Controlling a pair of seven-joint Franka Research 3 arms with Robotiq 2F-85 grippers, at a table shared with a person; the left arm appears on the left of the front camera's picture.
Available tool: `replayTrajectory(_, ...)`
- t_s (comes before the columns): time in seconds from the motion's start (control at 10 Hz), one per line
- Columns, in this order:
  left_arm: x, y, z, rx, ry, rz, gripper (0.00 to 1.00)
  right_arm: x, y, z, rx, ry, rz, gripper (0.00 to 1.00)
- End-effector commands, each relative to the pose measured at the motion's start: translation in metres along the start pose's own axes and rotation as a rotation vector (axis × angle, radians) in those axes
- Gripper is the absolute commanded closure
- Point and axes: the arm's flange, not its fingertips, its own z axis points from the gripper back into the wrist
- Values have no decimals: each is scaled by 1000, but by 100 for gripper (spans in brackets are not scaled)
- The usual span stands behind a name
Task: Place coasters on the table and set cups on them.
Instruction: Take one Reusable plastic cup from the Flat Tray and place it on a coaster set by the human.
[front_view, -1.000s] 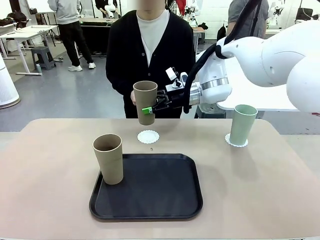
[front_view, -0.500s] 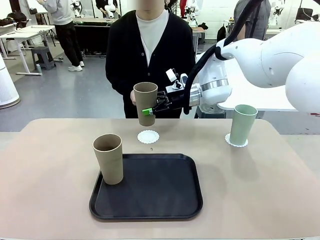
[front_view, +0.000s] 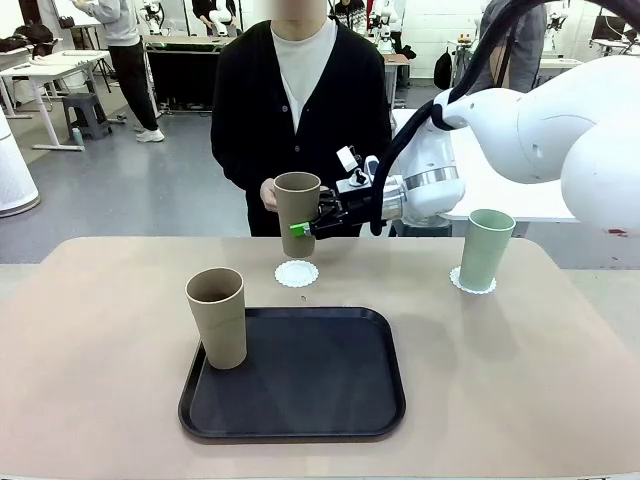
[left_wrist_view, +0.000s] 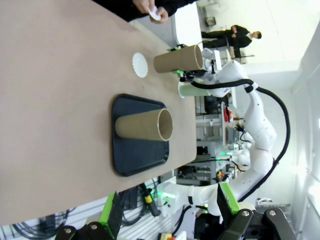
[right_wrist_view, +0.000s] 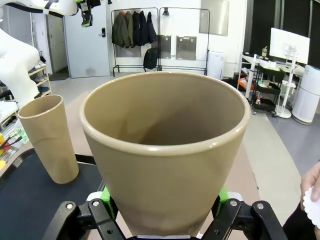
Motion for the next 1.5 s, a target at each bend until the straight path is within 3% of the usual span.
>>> replayTrajectory(0.0,0,-1,2,-14,-2,-11,0,-7,-20,-4,11,-28,3,16)
replayTrajectory(0.5,0,-1,2,-14,-2,-11,0,-35,-29,-18,62,-7,-47,16)
replayTrajectory(1.4,0,-1,2,-14,-2,-11,0,-57,-27,-18,69,29,-84,16)
